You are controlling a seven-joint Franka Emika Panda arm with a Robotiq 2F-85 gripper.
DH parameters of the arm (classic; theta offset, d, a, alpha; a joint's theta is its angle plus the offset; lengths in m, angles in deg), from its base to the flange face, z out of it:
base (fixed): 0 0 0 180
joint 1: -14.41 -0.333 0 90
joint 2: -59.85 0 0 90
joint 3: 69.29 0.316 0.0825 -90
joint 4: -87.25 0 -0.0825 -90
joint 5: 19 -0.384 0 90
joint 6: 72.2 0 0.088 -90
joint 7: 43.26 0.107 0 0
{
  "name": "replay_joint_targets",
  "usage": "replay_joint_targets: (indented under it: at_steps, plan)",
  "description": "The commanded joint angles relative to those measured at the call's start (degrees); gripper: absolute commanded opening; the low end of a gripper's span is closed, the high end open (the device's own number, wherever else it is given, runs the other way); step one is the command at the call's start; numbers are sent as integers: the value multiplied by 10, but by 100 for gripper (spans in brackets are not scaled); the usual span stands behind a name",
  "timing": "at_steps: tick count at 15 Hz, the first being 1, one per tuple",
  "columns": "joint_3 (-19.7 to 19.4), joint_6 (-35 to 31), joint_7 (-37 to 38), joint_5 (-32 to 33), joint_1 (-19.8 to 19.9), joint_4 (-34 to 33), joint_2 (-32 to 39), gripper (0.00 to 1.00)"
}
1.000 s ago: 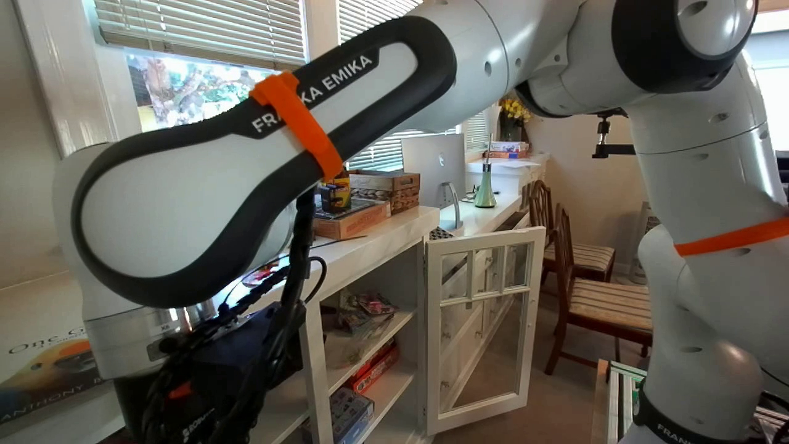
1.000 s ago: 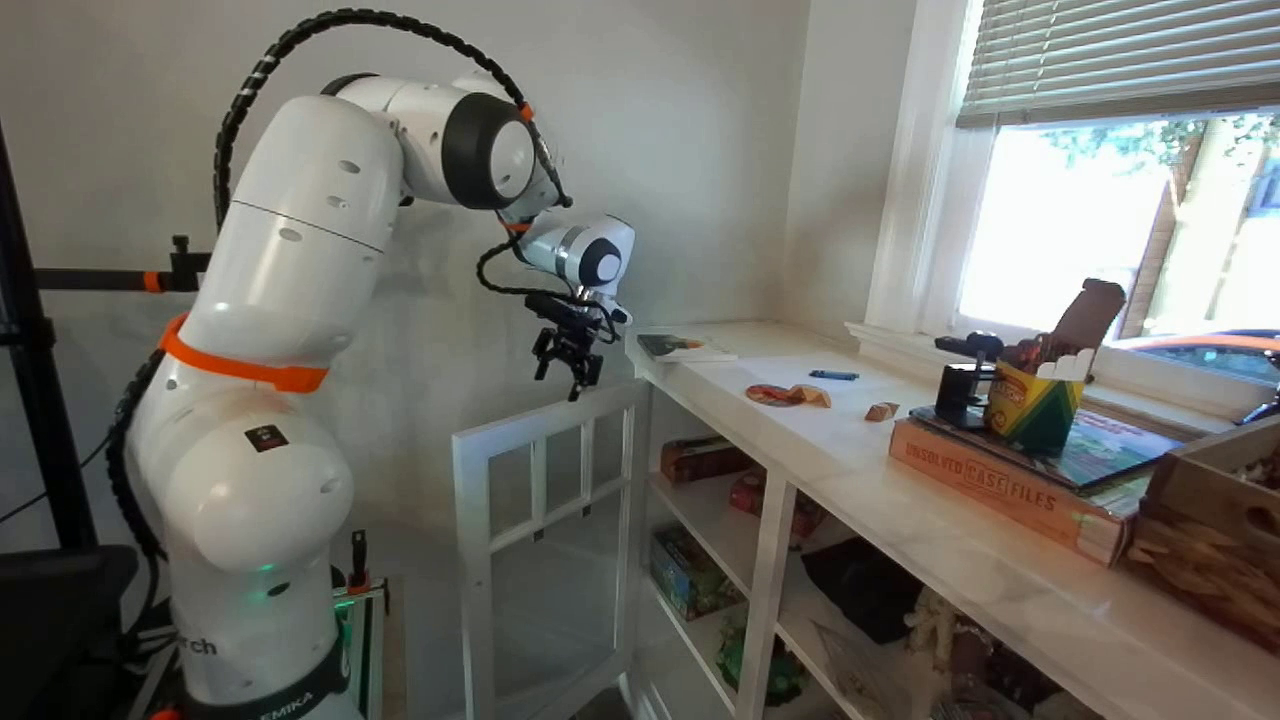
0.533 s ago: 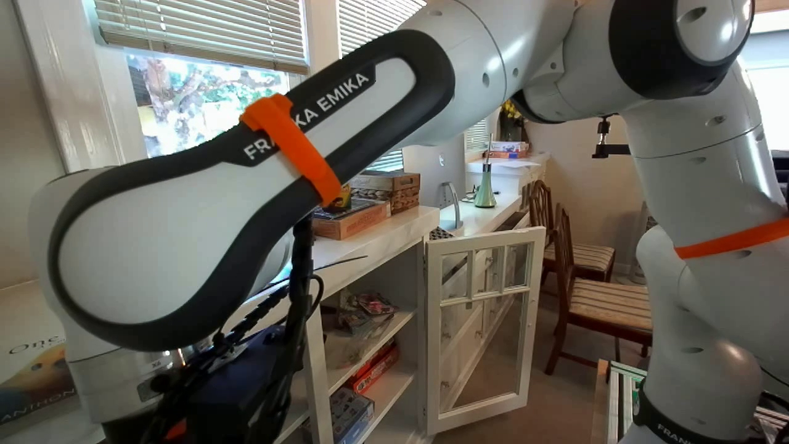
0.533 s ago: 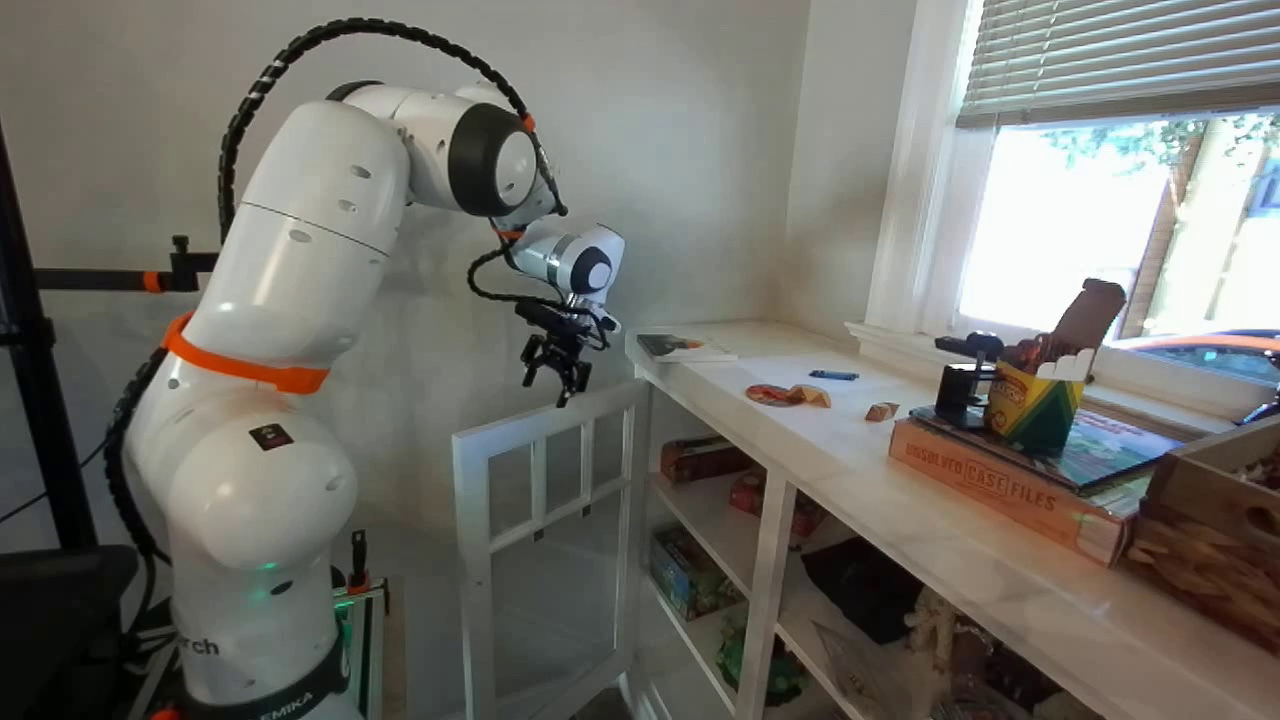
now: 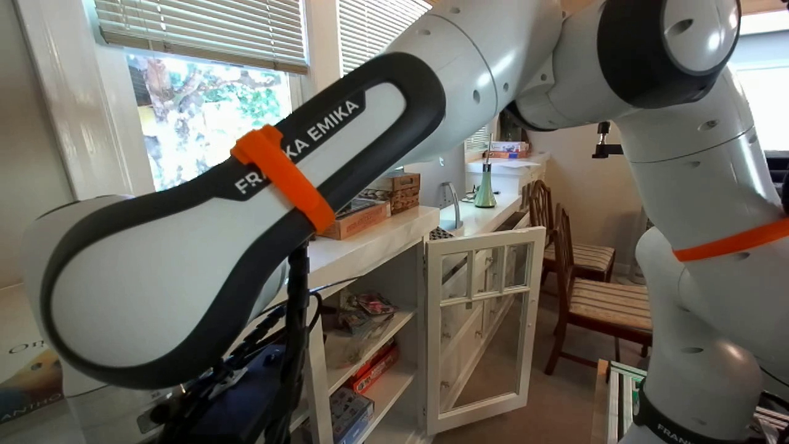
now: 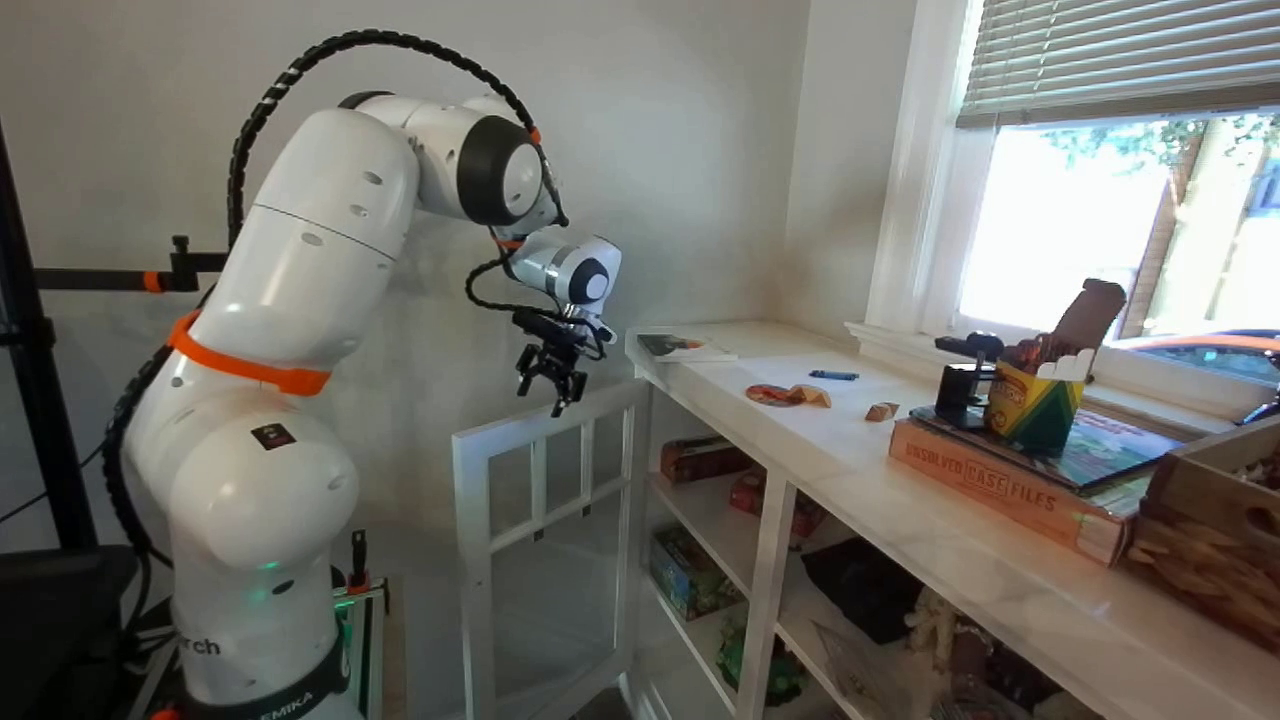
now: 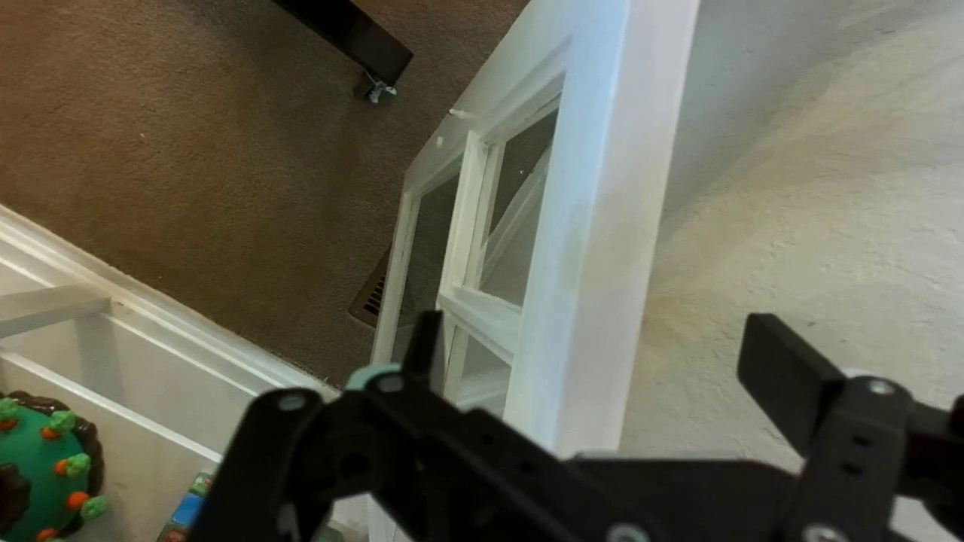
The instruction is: Close the left cabinet door.
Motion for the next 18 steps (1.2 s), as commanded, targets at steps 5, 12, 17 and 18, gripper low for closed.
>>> replay_joint_targets:
  at_steps: [5, 12, 17, 18]
  plan:
    - [-12, -7, 14, 26, -19, -23, 31, 100]
    - [-22, -57, 30, 57, -29, -21, 36, 100]
    - [-29, -74, 39, 75, -35, -21, 38, 100]
    - [-30, -76, 42, 80, -36, -21, 39, 100]
